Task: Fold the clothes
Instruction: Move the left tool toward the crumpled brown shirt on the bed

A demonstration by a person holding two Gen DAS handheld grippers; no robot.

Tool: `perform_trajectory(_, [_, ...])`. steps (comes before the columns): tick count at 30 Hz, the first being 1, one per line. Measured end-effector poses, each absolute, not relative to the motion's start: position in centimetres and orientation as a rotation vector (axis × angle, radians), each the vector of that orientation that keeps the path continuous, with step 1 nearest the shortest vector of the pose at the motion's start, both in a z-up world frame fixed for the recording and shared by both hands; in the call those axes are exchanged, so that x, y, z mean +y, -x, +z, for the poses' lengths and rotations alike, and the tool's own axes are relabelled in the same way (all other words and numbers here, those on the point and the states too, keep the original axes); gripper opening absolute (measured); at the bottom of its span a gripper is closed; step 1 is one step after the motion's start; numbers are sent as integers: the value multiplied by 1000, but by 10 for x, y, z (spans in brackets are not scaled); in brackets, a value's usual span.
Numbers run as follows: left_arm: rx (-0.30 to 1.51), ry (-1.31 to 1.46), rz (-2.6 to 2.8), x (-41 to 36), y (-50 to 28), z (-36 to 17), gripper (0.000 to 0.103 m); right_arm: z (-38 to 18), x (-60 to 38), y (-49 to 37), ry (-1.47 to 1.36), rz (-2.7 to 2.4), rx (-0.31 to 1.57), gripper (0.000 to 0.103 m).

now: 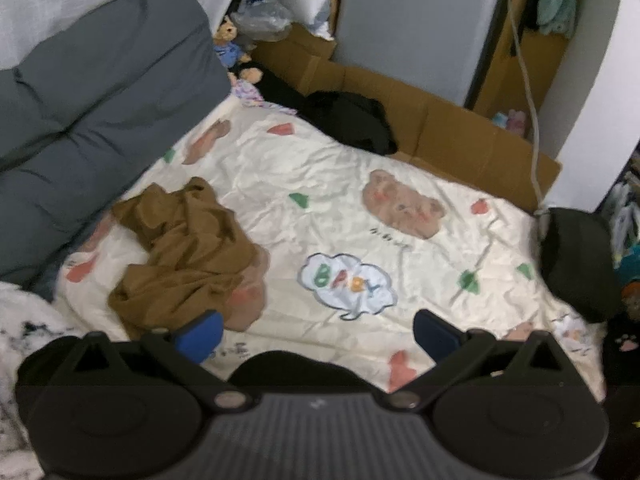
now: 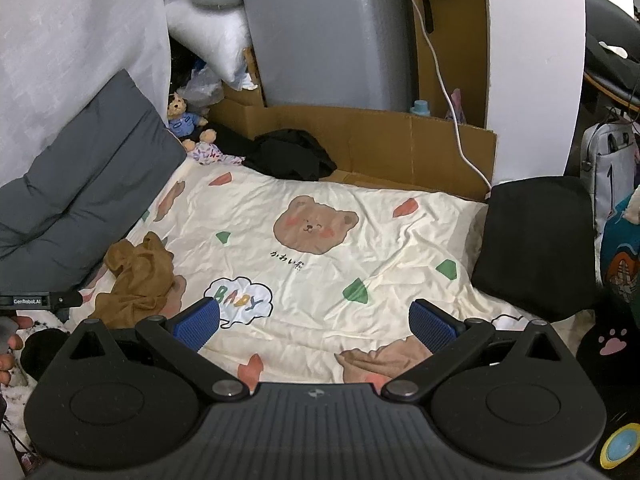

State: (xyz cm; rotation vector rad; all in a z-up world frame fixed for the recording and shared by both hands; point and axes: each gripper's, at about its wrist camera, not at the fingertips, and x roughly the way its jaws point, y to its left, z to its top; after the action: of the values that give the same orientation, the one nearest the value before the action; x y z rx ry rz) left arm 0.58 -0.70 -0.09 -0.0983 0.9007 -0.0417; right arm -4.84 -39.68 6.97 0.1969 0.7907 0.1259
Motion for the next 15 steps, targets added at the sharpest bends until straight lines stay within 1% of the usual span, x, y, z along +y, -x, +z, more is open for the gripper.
perform_trajectory(5, [886, 121, -46, -15, -12, -2, 94, 69, -401, 45, -218, 132, 790, 103])
perform_trajectory(9, [867, 162, -85, 8, -9, -6, 93, 69, -405, 42, -235, 137, 789, 103])
perform_trajectory(15, [868, 162, -101, 13, -7, -4, 91, 66, -391, 54, -191, 108, 777, 103])
